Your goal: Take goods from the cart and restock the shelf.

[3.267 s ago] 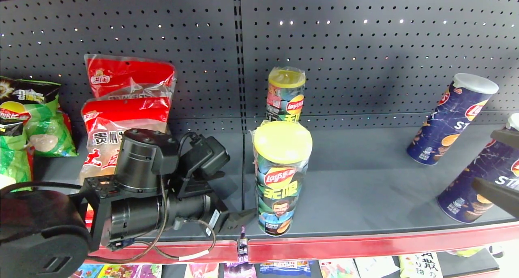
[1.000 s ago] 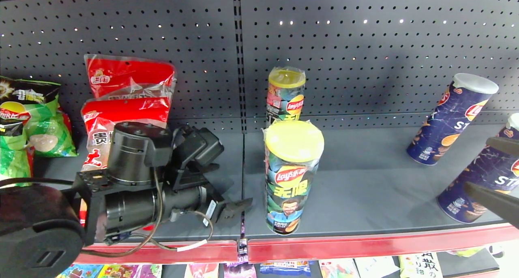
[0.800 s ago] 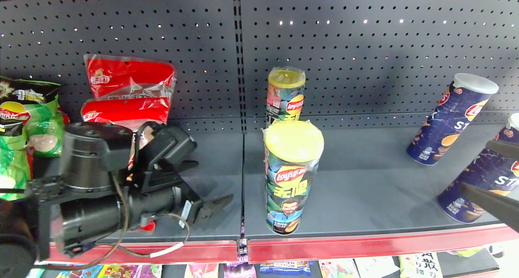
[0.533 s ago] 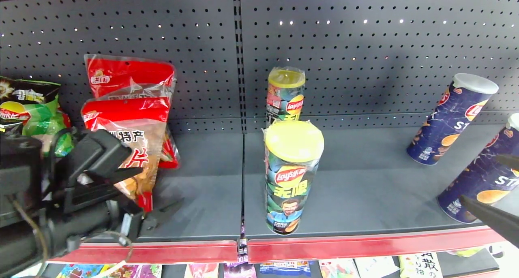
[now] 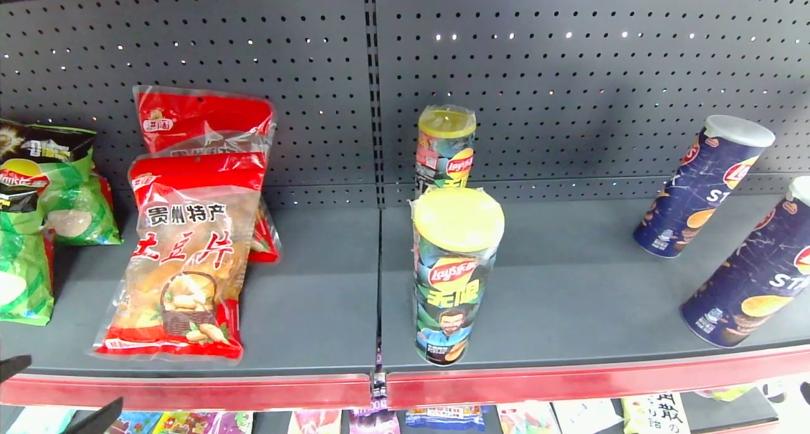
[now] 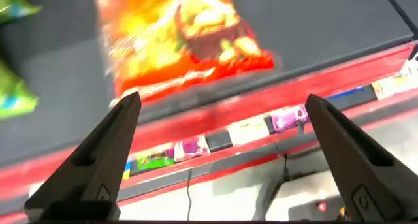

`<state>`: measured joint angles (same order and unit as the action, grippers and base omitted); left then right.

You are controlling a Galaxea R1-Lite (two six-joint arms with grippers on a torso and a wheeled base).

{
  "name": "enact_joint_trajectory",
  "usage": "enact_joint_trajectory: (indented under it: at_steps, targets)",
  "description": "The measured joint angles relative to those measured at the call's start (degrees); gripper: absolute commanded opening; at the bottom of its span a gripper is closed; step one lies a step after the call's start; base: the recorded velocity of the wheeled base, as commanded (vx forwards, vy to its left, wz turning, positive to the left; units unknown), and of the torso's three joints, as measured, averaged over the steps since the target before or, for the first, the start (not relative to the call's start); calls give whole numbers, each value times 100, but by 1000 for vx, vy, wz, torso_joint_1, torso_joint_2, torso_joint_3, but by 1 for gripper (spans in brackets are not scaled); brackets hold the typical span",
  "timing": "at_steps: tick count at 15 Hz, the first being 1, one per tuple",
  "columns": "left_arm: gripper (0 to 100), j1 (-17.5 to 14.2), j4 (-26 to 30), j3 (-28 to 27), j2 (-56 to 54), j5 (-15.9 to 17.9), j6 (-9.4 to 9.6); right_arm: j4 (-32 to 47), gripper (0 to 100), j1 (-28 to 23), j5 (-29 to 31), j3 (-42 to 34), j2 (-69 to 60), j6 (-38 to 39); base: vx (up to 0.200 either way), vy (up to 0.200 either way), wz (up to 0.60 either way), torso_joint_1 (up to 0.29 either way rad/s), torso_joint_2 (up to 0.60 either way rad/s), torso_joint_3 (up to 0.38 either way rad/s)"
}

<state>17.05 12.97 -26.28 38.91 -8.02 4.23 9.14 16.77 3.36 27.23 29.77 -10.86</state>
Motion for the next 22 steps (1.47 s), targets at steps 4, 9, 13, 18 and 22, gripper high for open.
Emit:
enact_joint_trajectory:
  at_steps: [4,9,13,18,22]
  targets:
    - [100,-1097,528,126,-667,-95,-130,1058,100,-895,276,-122,-944,345,0,0,0,0,0,0]
    - [100,-1541,618,1091,-2018,-65,-369,1671,100,-1662,288,-530,-2026,367,0,0,0,0,0,0]
    - [100,-1474,51,1677,-3174,562,-402,1573,100,-1680,695,-1211,-2773,347,0,0,0,0,0,0]
    - [100,-1537,-1351,2551,-3578,633,-480,-968,100,-1677,-583,-2336,-2953,449,0,0,0,0,0,0]
    - [100,-1668,-1284,2612,-3850,652,-430,-992,100,-1677,154,-2603,-2975,1042,0,0,0,-2,1,13]
